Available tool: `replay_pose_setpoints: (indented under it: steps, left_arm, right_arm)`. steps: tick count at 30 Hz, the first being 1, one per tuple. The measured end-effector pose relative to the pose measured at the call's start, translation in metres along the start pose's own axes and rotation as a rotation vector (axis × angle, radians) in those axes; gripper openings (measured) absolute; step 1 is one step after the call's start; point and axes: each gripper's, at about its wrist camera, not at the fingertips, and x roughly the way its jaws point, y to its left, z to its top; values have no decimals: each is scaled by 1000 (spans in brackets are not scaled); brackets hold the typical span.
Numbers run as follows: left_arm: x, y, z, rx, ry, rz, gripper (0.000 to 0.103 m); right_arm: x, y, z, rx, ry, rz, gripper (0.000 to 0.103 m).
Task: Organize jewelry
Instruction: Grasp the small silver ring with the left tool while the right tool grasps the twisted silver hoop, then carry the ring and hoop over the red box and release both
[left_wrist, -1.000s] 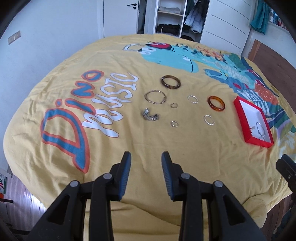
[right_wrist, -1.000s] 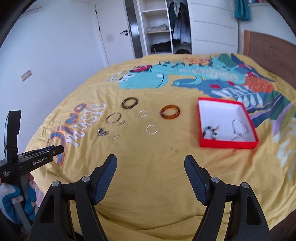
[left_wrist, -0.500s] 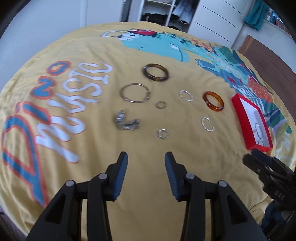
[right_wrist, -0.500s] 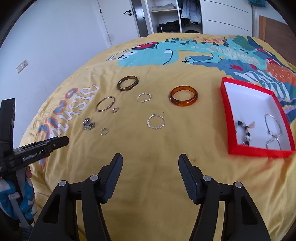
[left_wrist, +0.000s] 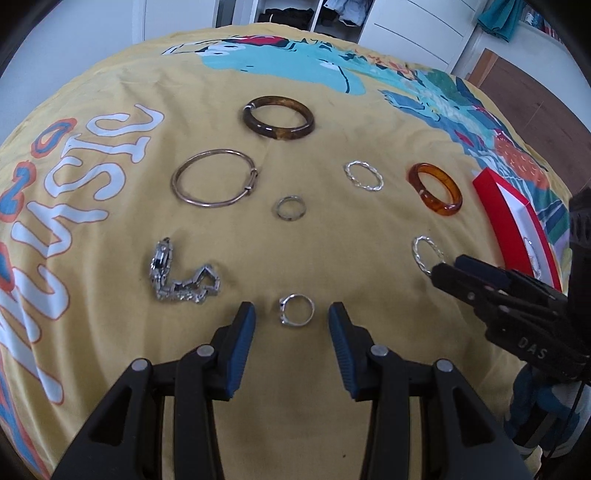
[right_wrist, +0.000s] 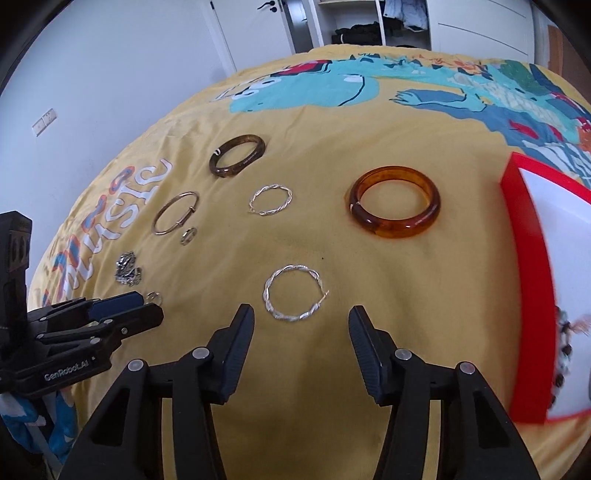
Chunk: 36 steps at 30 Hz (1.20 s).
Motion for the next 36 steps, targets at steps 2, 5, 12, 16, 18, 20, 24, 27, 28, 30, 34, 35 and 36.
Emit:
replay_pose_setpoints:
  steps: [2,5,12,16,18,20,24,27,28,30,34,35,36]
  left_arm:
    - [2,-1,0,13,-7,5,39]
    - [4,-3,-2,27,-21,14,38]
    - [4,-4,-5,51,-43,37,18]
    - [2,-6,-6,63,-46,45,18]
    - [0,-7,-6,62,-44,47,18]
    - [-4,-7,-6,57,-46,48,18]
    - [-17,-13,-7,63,-58,42,18]
    - [-27,-21,-5,74,-73,34,18]
    - [-31,-24,-4,77,-78,31,18]
    - [-36,-31,-1,85,-87,26,18]
    - [-46,-51,2,104,-99,3,18]
    - [-48,-58,4,115,-104,-2,18]
    - [-49,-69,6,132,-108,-11,18]
  right_arm:
    - [8,1,3,-8,4,-2,54]
    - [16,3,5,-24,3,-9,51]
    - [23,8,4,-53,-19,-15,43]
    - [21,7,4,-47,-21,-13,42]
    - [17,8,3,-46,-23,-11,42]
    - [10,9,2,-43,-29,-5,42]
    - [-9,11,0,-32,-57,8,42]
    - [-31,11,1,-21,-90,14,42]
    - [-36,10,1,-19,-99,14,42]
    - [-49,7,1,-13,-117,13,42]
    - [-77,-5,-1,5,-154,3,42]
    - [-84,-10,-2,11,-161,-4,42]
    - [-90,-17,-3,16,-167,-12,42]
